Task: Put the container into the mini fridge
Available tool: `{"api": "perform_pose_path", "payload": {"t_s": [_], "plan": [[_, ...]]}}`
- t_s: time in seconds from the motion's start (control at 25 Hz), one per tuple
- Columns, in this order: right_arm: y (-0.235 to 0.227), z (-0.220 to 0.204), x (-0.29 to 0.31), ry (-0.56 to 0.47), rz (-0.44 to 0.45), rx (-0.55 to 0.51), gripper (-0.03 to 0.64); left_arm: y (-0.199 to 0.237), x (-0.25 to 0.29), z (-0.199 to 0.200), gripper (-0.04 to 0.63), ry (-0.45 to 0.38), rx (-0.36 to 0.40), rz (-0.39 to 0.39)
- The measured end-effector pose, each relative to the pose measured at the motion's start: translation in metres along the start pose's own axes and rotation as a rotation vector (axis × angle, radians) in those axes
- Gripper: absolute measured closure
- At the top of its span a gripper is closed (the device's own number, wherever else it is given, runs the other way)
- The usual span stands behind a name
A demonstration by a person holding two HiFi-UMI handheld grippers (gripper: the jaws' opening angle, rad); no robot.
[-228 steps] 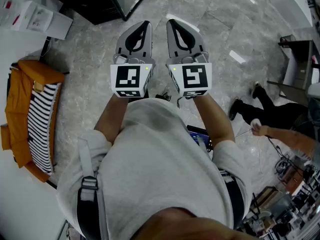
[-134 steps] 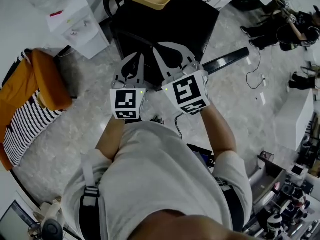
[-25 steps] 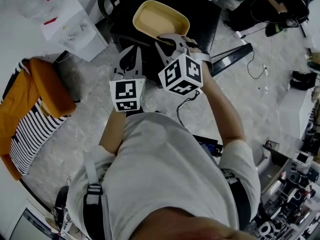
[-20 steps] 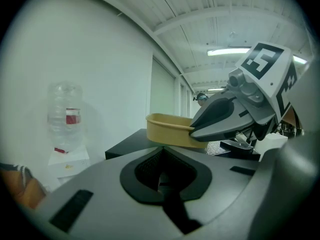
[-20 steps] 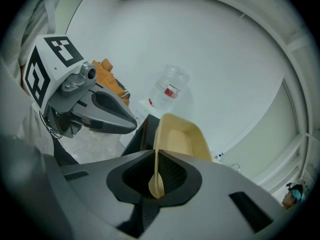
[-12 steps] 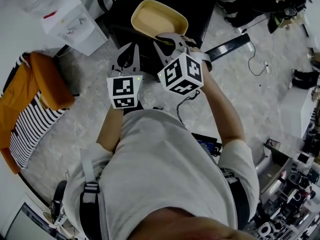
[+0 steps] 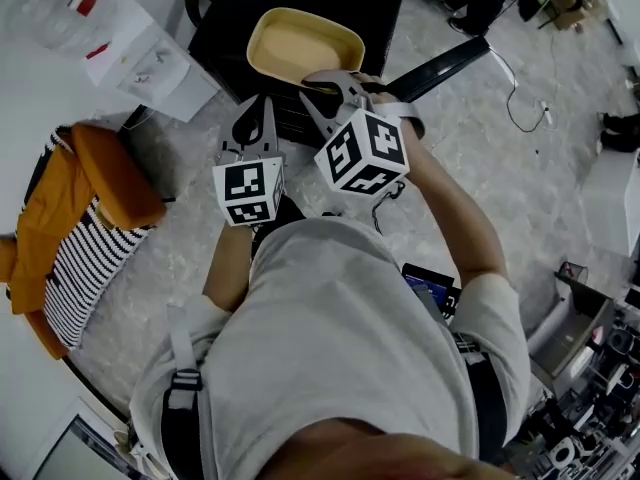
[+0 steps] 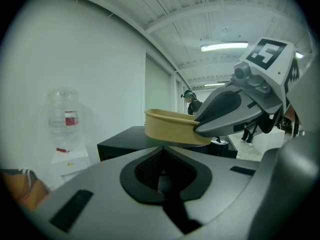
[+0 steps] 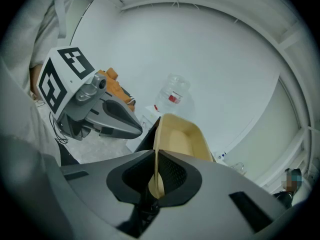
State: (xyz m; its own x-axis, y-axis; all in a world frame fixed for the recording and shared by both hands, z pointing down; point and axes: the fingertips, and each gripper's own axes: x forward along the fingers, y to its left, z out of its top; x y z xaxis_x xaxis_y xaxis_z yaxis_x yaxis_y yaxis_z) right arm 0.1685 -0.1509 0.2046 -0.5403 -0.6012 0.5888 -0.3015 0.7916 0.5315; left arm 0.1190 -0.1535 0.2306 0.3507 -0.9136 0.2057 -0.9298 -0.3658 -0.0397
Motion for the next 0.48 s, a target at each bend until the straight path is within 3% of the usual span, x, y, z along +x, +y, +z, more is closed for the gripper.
{"api": "perform_pose_path", "payload": {"t_s": [0.48], "plan": [[0.033,-0.016,-0.04,-0.082,0.057,-0.019,0.565,-0.032,-0.032,-0.002,0.584,0.009,0.0,0.096]]}}
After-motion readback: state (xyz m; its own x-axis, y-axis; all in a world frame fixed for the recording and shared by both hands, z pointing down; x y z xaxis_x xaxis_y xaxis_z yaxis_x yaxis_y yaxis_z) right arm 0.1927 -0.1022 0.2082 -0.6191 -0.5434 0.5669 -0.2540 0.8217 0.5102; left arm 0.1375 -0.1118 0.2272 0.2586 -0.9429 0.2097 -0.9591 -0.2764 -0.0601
